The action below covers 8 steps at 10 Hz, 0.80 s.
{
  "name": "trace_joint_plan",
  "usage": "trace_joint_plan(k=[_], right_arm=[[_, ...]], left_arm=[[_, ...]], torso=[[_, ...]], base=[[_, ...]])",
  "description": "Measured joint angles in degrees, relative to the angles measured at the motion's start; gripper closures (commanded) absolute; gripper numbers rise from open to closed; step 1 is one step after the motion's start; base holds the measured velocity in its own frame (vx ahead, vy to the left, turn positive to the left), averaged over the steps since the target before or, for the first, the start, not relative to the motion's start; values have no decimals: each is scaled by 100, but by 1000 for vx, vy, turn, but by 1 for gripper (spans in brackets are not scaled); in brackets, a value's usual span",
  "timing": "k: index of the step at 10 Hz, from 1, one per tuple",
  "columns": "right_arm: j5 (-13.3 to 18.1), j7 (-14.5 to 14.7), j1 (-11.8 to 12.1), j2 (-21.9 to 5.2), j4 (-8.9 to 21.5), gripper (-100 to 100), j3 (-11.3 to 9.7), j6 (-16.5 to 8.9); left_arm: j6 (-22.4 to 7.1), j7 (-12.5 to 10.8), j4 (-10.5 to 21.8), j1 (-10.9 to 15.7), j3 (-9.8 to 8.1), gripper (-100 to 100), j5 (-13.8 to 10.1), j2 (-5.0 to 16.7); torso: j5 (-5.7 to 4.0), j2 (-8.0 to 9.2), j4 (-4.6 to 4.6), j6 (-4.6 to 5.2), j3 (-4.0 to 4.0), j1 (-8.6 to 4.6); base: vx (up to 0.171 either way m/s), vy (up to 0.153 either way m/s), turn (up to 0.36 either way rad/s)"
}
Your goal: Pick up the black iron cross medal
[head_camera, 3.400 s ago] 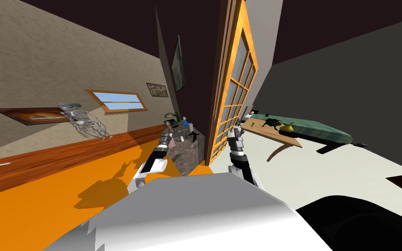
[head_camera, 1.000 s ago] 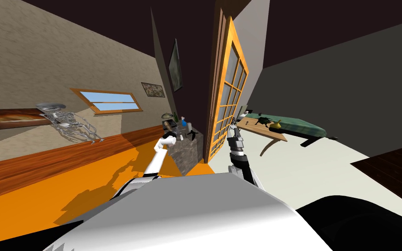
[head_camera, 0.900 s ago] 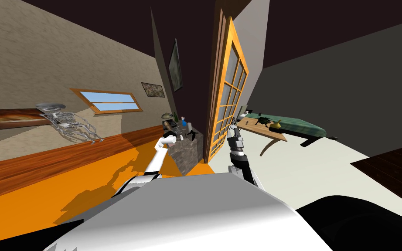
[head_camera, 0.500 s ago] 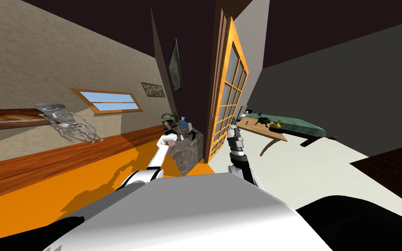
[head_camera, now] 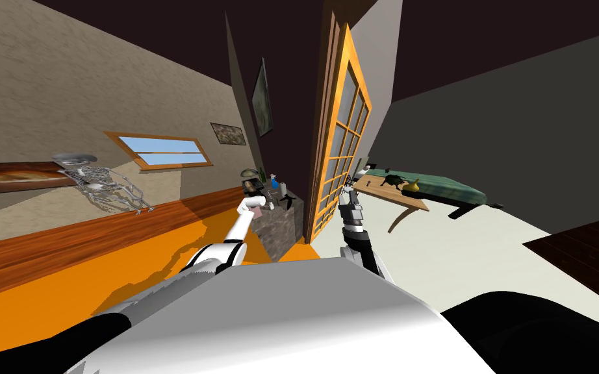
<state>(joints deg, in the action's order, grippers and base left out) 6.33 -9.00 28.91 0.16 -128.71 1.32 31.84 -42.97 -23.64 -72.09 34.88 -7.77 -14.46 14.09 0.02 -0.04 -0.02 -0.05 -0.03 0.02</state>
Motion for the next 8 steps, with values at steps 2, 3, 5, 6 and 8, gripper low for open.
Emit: trace_joint_plan(k=[2,3,5,6,8], right_arm=[[0,0,0,0,0,0,0,0],[0,0,0,0,0,0,0,0],[0,0,0,0,0,0,0,0],[0,0,0,0,0,0,0,0],[0,0,0,0,0,0,0,0]], left_arm=[[-265,-101,283,210,-21,-100,-137,37],[-412,-175,471,389,-34,-100,-210,55],[-601,-254,734,528,-42,-100,-258,62],[-715,-303,926,675,-51,-100,-337,79],[-968,-410,1256,913,-69,-100,-467,116]], torso=[[0,-2,-1,0,-1,1],[0,-6,0,1,-3,2],[0,-1,-1,0,-1,0],[-1,-3,0,0,-1,-1],[-1,-8,-1,1,-4,0]], base=[[20,12,5],[24,13,0],[13,5,5],[21,7,2],[33,8,7]])
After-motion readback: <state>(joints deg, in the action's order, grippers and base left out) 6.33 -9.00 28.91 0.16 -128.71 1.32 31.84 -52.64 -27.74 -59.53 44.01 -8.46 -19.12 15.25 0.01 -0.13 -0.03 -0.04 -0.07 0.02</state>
